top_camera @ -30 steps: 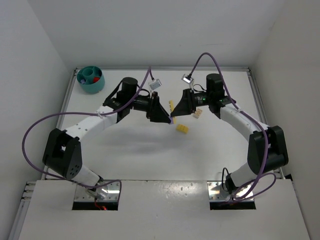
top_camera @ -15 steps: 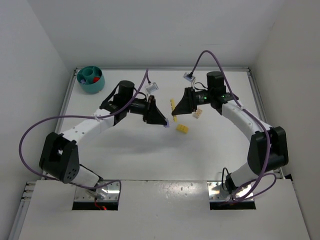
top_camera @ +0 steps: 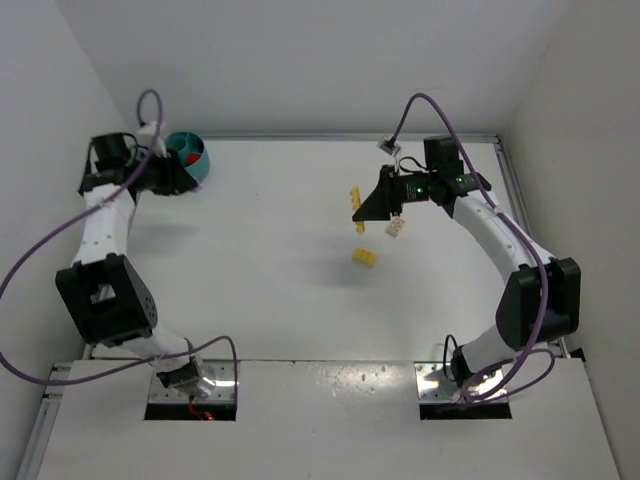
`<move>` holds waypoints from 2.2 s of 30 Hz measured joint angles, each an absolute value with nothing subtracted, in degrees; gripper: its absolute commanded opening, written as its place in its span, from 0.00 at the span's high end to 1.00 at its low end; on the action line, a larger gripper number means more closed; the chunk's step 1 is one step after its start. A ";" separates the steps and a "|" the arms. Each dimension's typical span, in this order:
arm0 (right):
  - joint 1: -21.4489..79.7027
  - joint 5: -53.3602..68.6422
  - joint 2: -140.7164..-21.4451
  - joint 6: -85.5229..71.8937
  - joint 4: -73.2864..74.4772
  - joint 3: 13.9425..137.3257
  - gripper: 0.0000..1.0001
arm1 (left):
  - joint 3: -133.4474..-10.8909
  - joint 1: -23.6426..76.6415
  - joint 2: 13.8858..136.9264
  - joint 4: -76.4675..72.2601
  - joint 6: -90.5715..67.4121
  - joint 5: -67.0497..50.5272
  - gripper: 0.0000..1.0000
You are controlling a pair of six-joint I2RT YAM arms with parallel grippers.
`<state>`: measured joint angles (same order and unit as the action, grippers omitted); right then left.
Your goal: Sort the legos into containers by color
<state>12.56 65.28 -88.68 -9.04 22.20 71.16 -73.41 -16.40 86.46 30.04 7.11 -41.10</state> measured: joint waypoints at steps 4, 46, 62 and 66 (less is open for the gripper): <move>12.73 64.31 -89.80 -6.90 24.56 71.59 1.00 | -92.77 -23.88 98.94 29.30 7.90 -34.28 0.82; 12.91 62.50 -90.94 -4.91 26.26 71.72 1.00 | -120.81 -23.90 131.96 25.85 0.69 -28.95 0.55; 13.15 61.87 -90.91 -4.78 26.26 71.42 1.00 | -120.77 -24.29 133.14 23.97 -2.00 -29.56 0.34; 14.00 61.82 -90.91 -2.81 27.57 71.22 1.00 | -118.52 -25.96 130.28 21.28 -6.61 -36.40 0.37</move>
<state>14.00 61.82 -90.91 -2.81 27.57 71.22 -118.52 -25.96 130.28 21.28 -6.61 -36.40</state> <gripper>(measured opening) 0.355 0.657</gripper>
